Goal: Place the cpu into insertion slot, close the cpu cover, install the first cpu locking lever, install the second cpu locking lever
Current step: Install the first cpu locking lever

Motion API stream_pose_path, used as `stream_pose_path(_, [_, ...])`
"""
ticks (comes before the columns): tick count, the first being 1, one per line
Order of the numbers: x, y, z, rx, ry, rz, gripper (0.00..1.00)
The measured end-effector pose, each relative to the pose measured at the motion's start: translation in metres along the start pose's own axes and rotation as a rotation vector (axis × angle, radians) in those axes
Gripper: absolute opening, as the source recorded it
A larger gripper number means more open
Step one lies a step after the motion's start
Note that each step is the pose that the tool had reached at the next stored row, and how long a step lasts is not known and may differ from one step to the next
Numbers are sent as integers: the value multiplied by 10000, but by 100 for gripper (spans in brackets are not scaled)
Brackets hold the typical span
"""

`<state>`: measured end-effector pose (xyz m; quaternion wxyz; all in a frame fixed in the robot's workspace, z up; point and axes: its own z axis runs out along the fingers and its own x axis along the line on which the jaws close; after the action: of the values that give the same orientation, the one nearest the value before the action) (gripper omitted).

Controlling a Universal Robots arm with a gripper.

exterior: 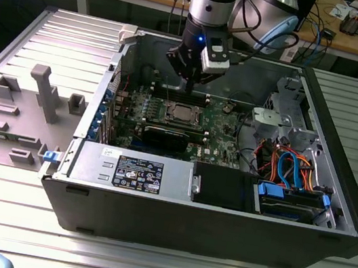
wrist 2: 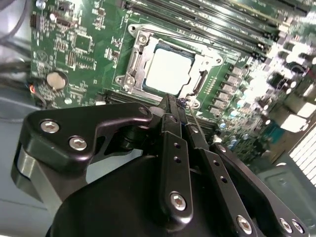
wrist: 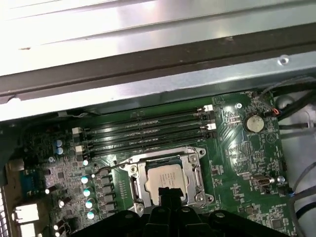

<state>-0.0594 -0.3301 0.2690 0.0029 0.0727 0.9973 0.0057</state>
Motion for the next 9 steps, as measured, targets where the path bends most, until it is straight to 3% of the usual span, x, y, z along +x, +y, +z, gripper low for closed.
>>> stream_pose_path(5, [0, 0, 0, -5, 13, -1054, 11])
stream_pose_path(9, [0, 0, 0, -5, 14, -1155, 11])
